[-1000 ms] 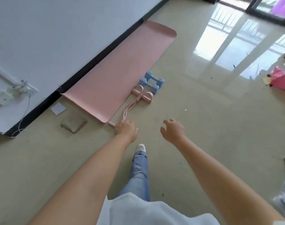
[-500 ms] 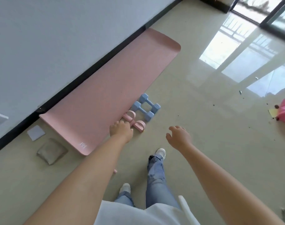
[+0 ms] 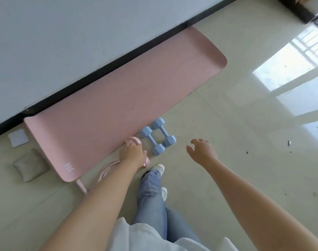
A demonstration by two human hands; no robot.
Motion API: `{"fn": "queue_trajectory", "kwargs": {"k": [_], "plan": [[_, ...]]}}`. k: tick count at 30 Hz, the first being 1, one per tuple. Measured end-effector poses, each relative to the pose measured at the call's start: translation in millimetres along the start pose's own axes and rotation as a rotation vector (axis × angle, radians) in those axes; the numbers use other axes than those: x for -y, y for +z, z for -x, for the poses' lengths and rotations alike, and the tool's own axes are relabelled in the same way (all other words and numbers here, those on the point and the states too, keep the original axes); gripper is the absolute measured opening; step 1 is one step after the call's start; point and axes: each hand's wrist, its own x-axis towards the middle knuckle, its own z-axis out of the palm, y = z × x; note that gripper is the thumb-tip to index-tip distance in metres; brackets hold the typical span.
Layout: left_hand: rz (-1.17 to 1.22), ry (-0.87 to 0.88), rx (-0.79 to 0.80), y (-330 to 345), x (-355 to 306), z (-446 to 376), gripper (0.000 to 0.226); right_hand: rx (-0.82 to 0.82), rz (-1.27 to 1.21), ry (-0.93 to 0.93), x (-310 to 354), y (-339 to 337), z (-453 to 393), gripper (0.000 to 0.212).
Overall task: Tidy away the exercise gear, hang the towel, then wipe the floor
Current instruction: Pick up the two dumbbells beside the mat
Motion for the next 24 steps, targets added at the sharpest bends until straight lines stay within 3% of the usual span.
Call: {"fn": "queue_trajectory", "kwargs": {"k": [5,12,17,24], "plan": [[0.087,-0.099,0.110,6.0,-17.1,-59.3,0.041,0.072,0.013,0.009,-5.6,-15.4,-79.7,0.040],[0.321,-0.219,0.177,32.8,-64.5,-140.4,0.039,0.294,0.071,-0.040,-24.6,7.6,-180.9,0.039],[0.567,-0.399,0.204,89.5,-89.9,-199.2,0.037,0.434,0.061,-0.089,-41.6,57.6,-268.6,0.036],[0.694,-0.544,0.266,198.5,-115.6,-300.9,0.039,0.474,-0.080,0.009,-70.4,165.8,-390.1,0.033]]}}
